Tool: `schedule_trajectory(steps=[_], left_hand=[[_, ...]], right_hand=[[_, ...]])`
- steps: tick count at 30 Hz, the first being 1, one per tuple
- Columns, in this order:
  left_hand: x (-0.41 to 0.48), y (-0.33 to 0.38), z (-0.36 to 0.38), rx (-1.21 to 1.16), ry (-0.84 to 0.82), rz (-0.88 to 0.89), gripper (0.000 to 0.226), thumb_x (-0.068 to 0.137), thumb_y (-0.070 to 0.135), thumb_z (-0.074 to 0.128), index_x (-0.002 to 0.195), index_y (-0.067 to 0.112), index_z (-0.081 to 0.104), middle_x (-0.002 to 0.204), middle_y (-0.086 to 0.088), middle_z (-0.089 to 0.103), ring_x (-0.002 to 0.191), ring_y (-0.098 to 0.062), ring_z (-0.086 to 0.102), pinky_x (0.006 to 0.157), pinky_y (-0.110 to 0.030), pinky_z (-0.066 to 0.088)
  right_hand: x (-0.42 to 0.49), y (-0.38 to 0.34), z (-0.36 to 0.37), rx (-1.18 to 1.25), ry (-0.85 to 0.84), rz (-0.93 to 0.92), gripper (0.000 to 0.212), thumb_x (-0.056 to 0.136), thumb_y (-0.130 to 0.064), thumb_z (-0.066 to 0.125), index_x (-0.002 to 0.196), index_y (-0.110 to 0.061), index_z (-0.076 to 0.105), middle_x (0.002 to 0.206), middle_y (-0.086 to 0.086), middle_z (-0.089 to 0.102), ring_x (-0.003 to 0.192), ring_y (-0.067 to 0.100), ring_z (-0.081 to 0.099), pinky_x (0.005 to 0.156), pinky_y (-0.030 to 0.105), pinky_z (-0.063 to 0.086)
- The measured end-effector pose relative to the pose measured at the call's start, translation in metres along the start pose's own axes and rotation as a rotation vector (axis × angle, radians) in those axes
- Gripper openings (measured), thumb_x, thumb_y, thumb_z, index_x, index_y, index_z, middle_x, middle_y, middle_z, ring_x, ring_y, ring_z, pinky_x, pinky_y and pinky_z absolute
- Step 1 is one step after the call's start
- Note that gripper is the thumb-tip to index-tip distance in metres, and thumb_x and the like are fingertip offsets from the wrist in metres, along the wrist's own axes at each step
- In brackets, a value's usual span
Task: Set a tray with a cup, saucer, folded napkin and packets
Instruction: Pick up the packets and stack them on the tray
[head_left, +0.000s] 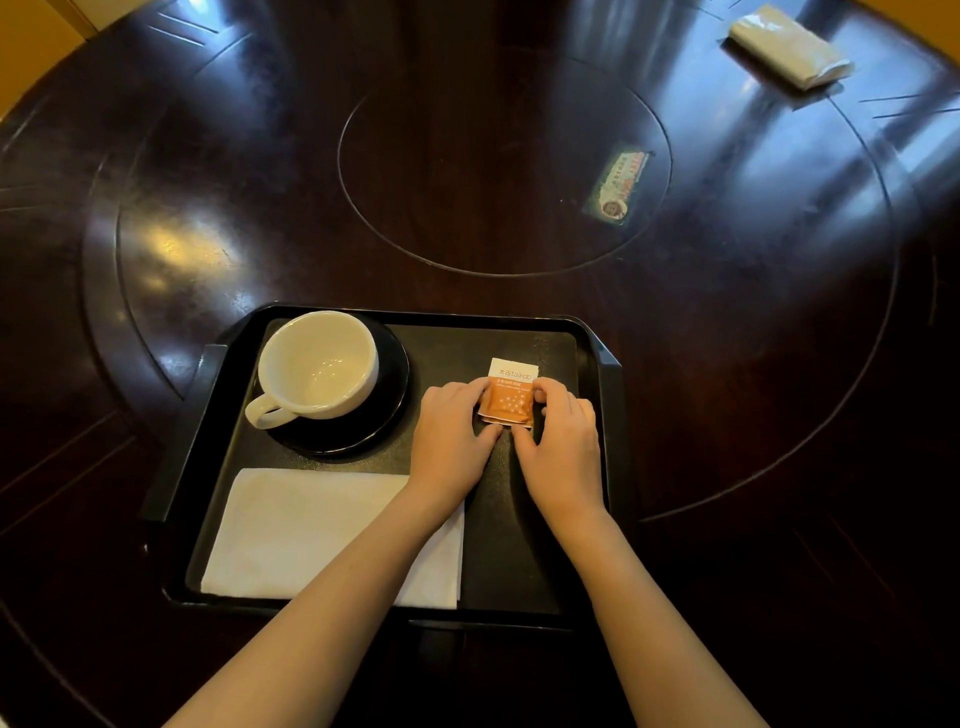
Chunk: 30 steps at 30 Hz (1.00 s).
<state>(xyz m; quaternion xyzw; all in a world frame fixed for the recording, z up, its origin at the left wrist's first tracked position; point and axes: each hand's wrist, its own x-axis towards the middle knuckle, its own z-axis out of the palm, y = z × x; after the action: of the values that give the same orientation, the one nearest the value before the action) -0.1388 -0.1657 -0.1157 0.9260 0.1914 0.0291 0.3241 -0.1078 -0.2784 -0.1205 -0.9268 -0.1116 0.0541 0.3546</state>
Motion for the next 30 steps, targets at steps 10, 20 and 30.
schedule_trajectory(steps=[10,20,30], left_hand=[[-0.008,0.004,0.008,0.016,0.079,-0.002,0.043,0.085,0.028,0.063,0.126,0.019,0.056,0.118,0.0,0.063,0.11,-0.015,0.05,0.086,-0.017,0.031],[-0.031,0.004,-0.036,-0.087,0.169,0.043,0.043,0.083,0.017,0.065,0.125,0.021,0.055,0.112,0.004,0.06,0.1,-0.007,0.052,0.085,-0.018,0.044],[-0.042,-0.124,-0.158,-0.255,0.165,-0.352,0.061,0.076,0.014,0.073,0.132,0.02,0.049,0.125,-0.002,0.057,0.111,-0.015,0.053,0.085,-0.023,0.041]], right_hand=[[0.0,0.004,0.0,0.096,-0.007,0.015,0.037,0.086,-0.015,0.062,0.122,-0.017,0.053,0.115,0.0,0.059,0.102,0.013,0.056,0.084,0.034,0.054],[-0.004,0.002,-0.01,0.17,-0.003,0.025,0.036,0.086,-0.016,0.063,0.121,-0.02,0.053,0.115,-0.004,0.057,0.101,0.01,0.055,0.085,0.034,0.054],[0.007,-0.083,0.027,0.362,-0.309,0.19,0.027,0.096,-0.021,0.044,0.119,-0.015,0.057,0.092,0.001,0.063,0.077,0.011,0.064,0.064,0.026,0.058]])
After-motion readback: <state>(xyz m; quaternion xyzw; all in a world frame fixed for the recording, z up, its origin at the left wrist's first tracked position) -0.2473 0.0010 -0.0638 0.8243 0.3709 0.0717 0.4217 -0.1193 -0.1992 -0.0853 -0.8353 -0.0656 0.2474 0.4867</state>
